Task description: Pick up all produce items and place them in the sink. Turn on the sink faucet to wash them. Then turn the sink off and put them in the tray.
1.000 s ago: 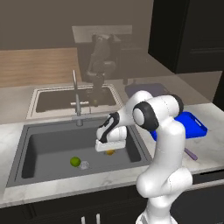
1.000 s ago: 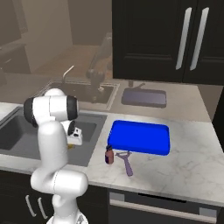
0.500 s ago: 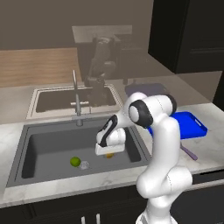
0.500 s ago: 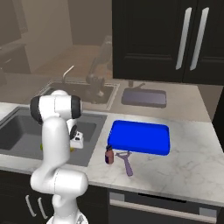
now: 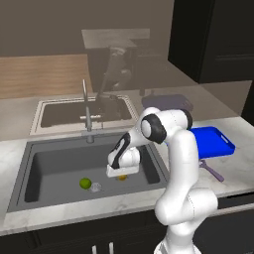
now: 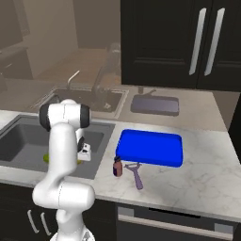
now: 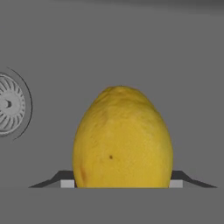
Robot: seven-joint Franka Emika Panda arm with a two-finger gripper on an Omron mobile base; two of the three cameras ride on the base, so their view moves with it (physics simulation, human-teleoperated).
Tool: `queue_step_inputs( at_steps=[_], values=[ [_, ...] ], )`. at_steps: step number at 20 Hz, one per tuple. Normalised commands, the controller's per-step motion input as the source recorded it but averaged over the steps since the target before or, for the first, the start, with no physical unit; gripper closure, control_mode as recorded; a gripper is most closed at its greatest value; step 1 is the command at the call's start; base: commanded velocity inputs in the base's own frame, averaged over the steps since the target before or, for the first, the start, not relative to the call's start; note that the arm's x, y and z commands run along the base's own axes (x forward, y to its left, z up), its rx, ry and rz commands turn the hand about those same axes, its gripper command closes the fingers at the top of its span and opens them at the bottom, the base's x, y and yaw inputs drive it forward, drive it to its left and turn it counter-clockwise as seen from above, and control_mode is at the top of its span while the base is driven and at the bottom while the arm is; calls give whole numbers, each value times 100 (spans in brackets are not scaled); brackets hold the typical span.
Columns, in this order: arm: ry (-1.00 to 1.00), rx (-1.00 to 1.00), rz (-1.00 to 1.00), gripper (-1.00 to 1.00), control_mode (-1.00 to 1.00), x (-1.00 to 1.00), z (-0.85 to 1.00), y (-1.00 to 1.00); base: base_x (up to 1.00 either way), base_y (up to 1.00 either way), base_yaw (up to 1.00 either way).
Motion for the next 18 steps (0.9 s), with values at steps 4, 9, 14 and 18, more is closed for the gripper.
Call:
queue_step_inputs(
  at_steps=[4, 9, 14, 18],
  values=[
    [0, 0, 0, 100, -100, 40, -24, 11, 0, 0, 0],
    [0, 0, 0, 100, -100, 36, -23, 10, 0, 0, 0],
    [-5, 0, 0, 100, -100, 9, -31, 6, 0, 0, 0],
    [-11, 0, 0, 100, -100, 0, -34, 3, 0, 0, 0]
  ],
)
